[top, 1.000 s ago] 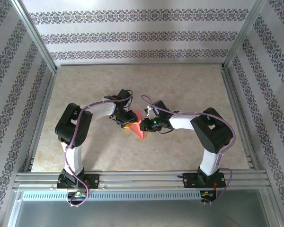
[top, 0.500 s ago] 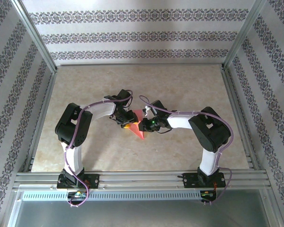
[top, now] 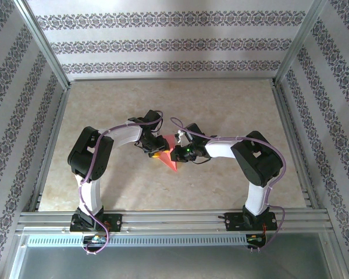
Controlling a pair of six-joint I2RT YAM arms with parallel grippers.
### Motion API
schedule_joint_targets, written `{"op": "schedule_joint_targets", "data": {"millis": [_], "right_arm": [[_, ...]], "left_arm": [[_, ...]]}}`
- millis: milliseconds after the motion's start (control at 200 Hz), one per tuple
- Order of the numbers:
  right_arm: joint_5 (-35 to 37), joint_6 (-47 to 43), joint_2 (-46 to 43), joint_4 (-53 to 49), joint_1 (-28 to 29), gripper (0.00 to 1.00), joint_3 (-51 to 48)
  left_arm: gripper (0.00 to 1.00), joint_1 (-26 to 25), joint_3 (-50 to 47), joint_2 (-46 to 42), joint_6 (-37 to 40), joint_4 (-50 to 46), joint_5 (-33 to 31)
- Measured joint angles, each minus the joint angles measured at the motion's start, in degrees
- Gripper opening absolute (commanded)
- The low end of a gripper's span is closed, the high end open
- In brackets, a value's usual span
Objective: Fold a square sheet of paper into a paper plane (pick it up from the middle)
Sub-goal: Fourth fold the wing at the center of the table.
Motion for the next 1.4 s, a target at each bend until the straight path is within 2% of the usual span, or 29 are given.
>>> {"op": "schedule_joint_targets", "data": {"millis": [330, 595, 1099, 1399], "right_arm": [[-2.7, 0.0, 0.3, 2.1, -1.3, 0.05, -0.5], [-6.2, 0.3, 1.2, 4.5, -2.8, 0.05, -1.9], [-11.9, 3.8, 2.5, 9.9, -5.1, 0.05, -3.7], [-13.4, 5.0, 2.9, 11.4, -5.8, 0.06, -4.2]], "left_arm": [[0.48, 0.0, -0.3, -1.6, 0.0, -0.1, -1.8], [0.48, 0.0, -2.5, -8.9, -0.1, 0.3, -4.4], [0.3, 0.0, -12.3, -9.9, -3.3, 21.6, 4.4], [0.2, 0.5, -16.1, -8.3, -4.6, 32.3, 7.5]]}}
